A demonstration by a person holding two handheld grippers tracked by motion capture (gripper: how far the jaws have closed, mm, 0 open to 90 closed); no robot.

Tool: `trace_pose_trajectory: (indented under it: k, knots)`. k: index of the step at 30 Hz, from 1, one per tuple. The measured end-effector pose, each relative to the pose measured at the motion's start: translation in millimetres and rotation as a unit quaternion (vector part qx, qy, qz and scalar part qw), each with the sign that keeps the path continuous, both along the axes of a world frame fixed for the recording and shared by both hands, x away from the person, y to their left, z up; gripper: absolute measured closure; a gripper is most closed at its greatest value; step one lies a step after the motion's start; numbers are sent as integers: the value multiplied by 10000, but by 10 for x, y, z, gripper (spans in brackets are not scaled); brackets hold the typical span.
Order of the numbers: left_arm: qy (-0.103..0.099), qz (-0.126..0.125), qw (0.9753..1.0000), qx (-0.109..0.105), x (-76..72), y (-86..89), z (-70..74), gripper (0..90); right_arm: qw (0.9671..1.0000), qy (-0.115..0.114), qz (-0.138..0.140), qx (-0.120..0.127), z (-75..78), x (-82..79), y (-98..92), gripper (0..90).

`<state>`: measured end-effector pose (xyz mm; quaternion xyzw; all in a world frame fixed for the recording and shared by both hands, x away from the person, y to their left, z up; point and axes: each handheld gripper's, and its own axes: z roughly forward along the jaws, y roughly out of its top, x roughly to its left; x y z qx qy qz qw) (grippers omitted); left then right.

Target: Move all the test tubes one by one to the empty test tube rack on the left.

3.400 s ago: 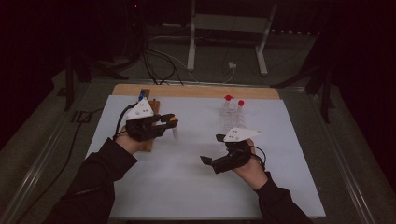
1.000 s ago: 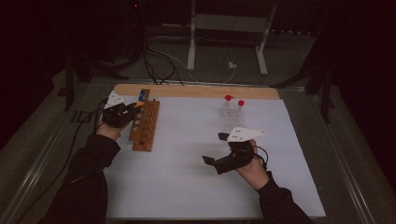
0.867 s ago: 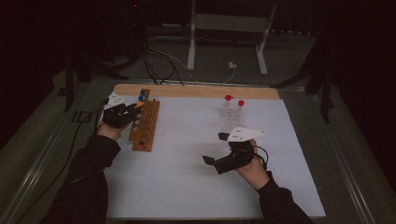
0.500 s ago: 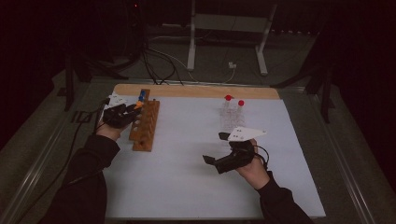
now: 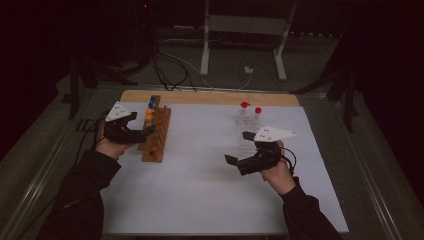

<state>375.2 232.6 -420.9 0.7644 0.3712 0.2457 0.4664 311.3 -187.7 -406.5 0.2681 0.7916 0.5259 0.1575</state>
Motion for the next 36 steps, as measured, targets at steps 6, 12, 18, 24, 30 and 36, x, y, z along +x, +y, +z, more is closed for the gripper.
trace_pose_trajectory:
  k: [6,12,18,24,30,36]
  knots:
    - [-15,-467,9988,-122,-253,-118,-6,23,9993,11,-367,-28,45,190,-161,0]
    - [26,-965,9951,-221,-465,-254,-55,22,9964,-34,-843,1,-3,446,-372,0]
    - [82,-1303,9912,-199,-569,-347,-116,22,9903,-81,-1388,-63,-142,709,-551,0]
    - [125,-1405,9897,-234,-593,-362,-146,22,9844,113,-1741,-223,-335,925,-652,0]
    - [155,-1459,9890,-206,-617,-370,-162,22,9788,248,-2006,-333,-470,1104,-688,62]
    - [180,-1421,9892,-310,-609,-330,-169,22,9738,268,-2234,-322,-557,1235,-687,284]
